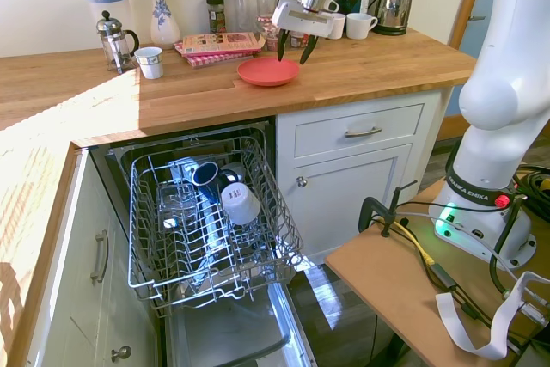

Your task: Put the plate in the dishwasher

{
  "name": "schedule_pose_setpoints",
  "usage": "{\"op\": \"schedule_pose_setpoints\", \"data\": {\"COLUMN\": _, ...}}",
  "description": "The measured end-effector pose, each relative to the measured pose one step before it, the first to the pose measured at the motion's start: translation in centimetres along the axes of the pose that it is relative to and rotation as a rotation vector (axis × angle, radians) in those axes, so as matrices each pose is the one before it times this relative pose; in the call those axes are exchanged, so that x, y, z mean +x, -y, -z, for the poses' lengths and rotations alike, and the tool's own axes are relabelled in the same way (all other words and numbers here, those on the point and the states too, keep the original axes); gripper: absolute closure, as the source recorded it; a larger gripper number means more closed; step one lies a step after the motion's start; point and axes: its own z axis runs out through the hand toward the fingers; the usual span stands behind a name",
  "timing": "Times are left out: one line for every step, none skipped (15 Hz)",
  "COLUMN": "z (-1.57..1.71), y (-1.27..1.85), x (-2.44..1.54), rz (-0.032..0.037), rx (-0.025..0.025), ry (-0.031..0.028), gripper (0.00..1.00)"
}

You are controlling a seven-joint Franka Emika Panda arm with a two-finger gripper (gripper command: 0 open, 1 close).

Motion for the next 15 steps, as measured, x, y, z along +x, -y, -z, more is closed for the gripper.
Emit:
{"op": "schedule_pose_setpoints", "data": {"z": -0.582, "y": 0.257, "x": 0.341, "rz": 0.00066, "rx": 0.00985, "ry": 0.01311, "gripper": 1.00}}
{"op": "schedule_pose_setpoints", "data": {"z": -0.658, "y": 0.217, "x": 0.356, "rz": -0.00026, "rx": 0.00112, "ry": 0.00900, "gripper": 1.00}}
{"op": "schedule_pose_setpoints", "data": {"z": -0.748, "y": 0.128, "x": 0.307, "rz": -0.00368, "rx": -0.00479, "ry": 0.00680, "gripper": 1.00}}
{"op": "schedule_pose_setpoints", "data": {"z": -0.091, "y": 0.357, "x": 0.229, "rz": -0.00248, "rx": 0.00643, "ry": 0.00179, "gripper": 1.00}}
{"op": "schedule_pose_setpoints", "data": {"z": -0.171, "y": 0.165, "x": 0.171, "rz": -0.00156, "rx": 0.00085, "ry": 0.00243, "gripper": 1.00}}
{"op": "schedule_pose_setpoints", "data": {"z": 0.012, "y": 0.143, "x": 0.134, "rz": -0.00269, "rx": 0.00384, "ry": 0.00158, "gripper": 1.00}}
{"op": "schedule_pose_setpoints", "data": {"z": -0.039, "y": 0.119, "x": 0.139, "rz": -0.00397, "rx": 0.00368, "ry": 0.00315, "gripper": 1.00}}
{"op": "schedule_pose_setpoints", "data": {"z": -0.113, "y": 0.046, "x": 0.116, "rz": -0.00257, "rx": 0.00140, "ry": 0.00142, "gripper": 1.00}}
{"op": "schedule_pose_setpoints", "data": {"z": -0.121, "y": 0.077, "x": 0.109, "rz": -0.00142, "rx": 0.00084, "ry": 0.00114, "gripper": 1.00}}
{"op": "schedule_pose_setpoints", "data": {"z": -0.077, "y": 0.069, "x": 0.080, "rz": -0.00042, "rx": 0.00028, "ry": 0.00063, "gripper": 1.00}}
{"op": "schedule_pose_setpoints", "data": {"z": -0.078, "y": 0.086, "x": 0.077, "rz": -0.00027, "rx": -0.00012, "ry": 0.00167, "gripper": 1.00}}
{"op": "schedule_pose_setpoints", "data": {"z": -0.078, "y": 0.080, "x": 0.090, "rz": -0.00133, "rx": -0.00019, "ry": 0.00352, "gripper": 1.00}}
{"op": "schedule_pose_setpoints", "data": {"z": -0.075, "y": 0.010, "x": 0.075, "rz": -0.00229, "rx": 0.00075, "ry": 0.00196, "gripper": 1.00}}
{"op": "schedule_pose_setpoints", "data": {"z": -0.062, "y": -0.036, "x": 0.093, "rz": -0.00159, "rx": 0.00085, "ry": 0.00126, "gripper": 1.00}}
{"op": "schedule_pose_setpoints", "data": {"z": -0.025, "y": -0.091, "x": 0.113, "rz": -0.00202, "rx": 0.00077, "ry": 0.00161, "gripper": 1.00}}
